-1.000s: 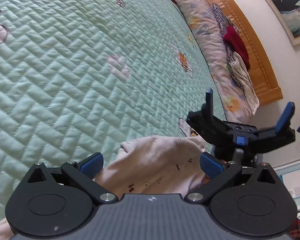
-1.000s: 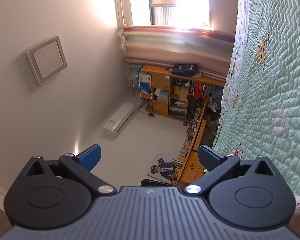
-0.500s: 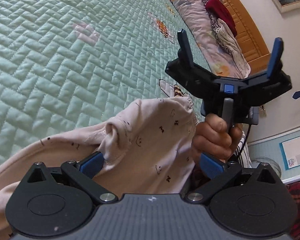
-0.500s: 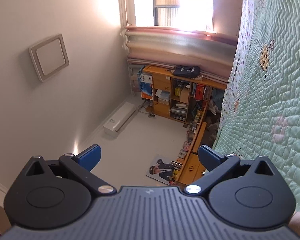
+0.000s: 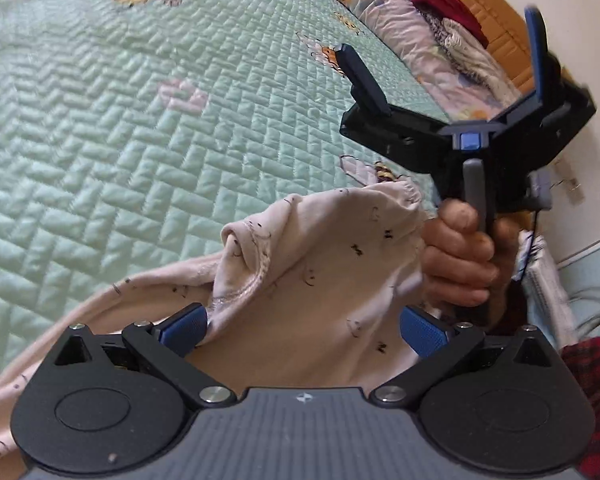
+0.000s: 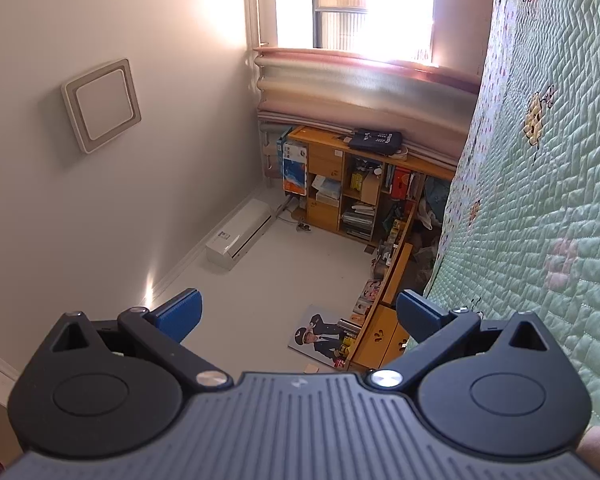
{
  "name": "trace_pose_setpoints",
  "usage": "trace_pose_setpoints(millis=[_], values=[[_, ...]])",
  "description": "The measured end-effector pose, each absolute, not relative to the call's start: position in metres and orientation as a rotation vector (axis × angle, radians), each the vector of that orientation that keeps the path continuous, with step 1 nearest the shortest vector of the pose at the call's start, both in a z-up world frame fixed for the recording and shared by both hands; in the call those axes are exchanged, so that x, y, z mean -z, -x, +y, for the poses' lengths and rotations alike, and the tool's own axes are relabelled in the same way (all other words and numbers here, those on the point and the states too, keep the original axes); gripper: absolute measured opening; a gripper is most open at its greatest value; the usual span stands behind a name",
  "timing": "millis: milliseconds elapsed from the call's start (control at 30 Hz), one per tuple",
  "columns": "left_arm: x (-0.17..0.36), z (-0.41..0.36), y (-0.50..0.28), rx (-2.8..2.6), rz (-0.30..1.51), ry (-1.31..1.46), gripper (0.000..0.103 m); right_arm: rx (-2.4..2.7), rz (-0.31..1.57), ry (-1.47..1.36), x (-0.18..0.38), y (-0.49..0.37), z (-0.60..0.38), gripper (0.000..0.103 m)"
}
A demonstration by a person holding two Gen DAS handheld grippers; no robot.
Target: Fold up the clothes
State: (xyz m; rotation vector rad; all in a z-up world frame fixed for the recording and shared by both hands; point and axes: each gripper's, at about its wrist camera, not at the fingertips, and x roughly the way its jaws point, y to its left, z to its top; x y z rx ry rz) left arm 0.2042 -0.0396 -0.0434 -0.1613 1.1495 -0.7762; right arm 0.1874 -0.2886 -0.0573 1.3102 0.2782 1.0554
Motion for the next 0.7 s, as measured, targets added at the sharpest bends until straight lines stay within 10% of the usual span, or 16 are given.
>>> trace_pose_setpoints(millis=[700], values=[[0.076,-0.024,-0.273,0.827,1.351,0.393,0.102,-0.965,0.264,-1.337,0.063,-0.187,-0.305,0.103]])
